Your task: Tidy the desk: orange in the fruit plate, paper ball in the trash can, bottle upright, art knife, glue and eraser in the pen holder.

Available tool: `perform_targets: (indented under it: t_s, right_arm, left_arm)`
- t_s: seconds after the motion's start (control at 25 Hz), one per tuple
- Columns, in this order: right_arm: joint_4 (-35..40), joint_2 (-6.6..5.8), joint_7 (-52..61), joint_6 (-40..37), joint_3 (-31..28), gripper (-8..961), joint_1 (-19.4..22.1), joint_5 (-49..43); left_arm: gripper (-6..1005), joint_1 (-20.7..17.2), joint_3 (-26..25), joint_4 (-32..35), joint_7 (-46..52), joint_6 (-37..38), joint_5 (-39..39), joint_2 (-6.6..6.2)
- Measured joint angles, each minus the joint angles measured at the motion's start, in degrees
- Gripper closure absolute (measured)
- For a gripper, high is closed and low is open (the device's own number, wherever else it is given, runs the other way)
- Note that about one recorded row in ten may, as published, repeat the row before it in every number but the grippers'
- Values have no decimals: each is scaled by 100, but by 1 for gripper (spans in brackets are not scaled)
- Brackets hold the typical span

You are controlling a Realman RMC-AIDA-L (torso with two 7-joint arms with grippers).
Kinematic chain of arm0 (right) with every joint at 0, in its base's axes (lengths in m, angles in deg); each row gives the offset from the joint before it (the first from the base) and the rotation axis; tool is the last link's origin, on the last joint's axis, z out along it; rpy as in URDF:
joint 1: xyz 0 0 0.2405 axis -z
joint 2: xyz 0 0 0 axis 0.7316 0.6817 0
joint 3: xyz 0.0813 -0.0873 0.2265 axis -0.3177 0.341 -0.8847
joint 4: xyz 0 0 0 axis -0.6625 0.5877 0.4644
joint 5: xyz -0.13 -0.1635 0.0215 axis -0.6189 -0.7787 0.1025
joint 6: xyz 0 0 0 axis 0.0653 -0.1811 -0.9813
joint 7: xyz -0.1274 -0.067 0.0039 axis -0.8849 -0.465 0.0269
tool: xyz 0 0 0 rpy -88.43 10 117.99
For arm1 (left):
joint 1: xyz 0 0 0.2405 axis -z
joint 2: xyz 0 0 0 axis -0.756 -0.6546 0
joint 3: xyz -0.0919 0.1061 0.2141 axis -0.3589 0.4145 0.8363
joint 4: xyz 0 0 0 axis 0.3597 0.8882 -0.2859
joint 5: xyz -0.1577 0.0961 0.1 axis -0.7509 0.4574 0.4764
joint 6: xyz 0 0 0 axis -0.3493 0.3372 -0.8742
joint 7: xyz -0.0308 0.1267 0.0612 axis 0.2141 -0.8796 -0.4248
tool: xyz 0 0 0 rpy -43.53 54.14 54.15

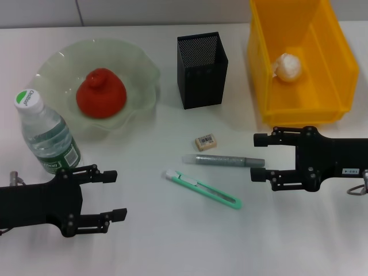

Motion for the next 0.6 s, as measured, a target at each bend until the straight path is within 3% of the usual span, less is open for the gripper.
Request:
perform_targets:
  t_s: [0.16, 0.24, 0.6]
  right_arm:
    - [-3, 5, 7, 52, 35, 193, -18, 0]
    - [-1, 5, 7, 53, 42, 193, -24, 0]
    - [1, 2, 62, 54, 85, 194, -28, 0]
  left_arm:
    - [223, -39, -5, -5, -1, -13, 6, -29]
    - [223, -92, -16, -4, -2, 74, 8, -118]
    - [223, -158, -26, -9, 44, 262, -2, -299]
